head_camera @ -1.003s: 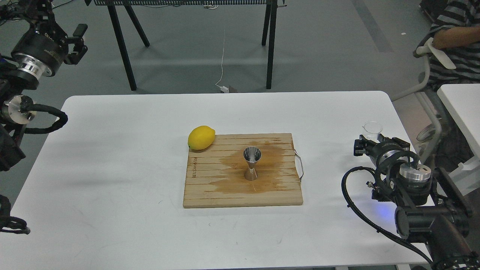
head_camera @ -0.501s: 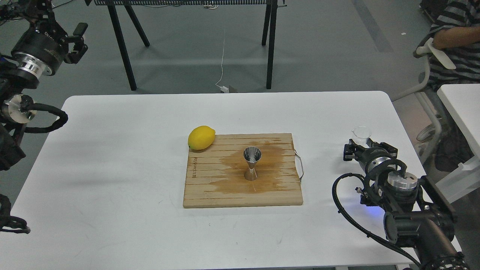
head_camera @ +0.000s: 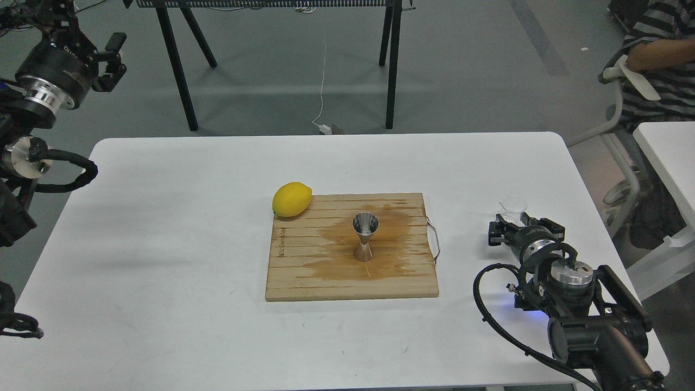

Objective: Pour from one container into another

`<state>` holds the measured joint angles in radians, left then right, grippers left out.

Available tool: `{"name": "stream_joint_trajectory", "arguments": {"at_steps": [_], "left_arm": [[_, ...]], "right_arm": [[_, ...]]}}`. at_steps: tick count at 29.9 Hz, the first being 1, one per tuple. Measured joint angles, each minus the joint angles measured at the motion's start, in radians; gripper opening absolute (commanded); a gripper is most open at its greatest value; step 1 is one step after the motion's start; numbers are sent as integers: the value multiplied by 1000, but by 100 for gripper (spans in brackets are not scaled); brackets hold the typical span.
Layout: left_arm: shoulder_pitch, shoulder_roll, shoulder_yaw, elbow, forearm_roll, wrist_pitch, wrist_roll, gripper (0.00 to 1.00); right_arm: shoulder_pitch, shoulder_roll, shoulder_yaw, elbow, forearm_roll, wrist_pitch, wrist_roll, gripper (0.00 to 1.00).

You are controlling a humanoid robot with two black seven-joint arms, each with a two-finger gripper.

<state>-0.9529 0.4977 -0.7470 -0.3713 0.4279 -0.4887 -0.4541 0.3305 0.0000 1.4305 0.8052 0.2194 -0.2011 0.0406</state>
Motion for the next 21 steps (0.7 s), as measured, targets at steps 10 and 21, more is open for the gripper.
{"name": "stream_joint_trajectory", "arguments": {"at_steps": [10,21], "left_arm": [[0,-1,0,0,3,0,0,99],[-1,-1,0,0,3,0,0,99]], "right_arm": [[-8,0,-37,-6,0,-11,1,93],[-24,0,-39,23,1,-2,2,95]]}}
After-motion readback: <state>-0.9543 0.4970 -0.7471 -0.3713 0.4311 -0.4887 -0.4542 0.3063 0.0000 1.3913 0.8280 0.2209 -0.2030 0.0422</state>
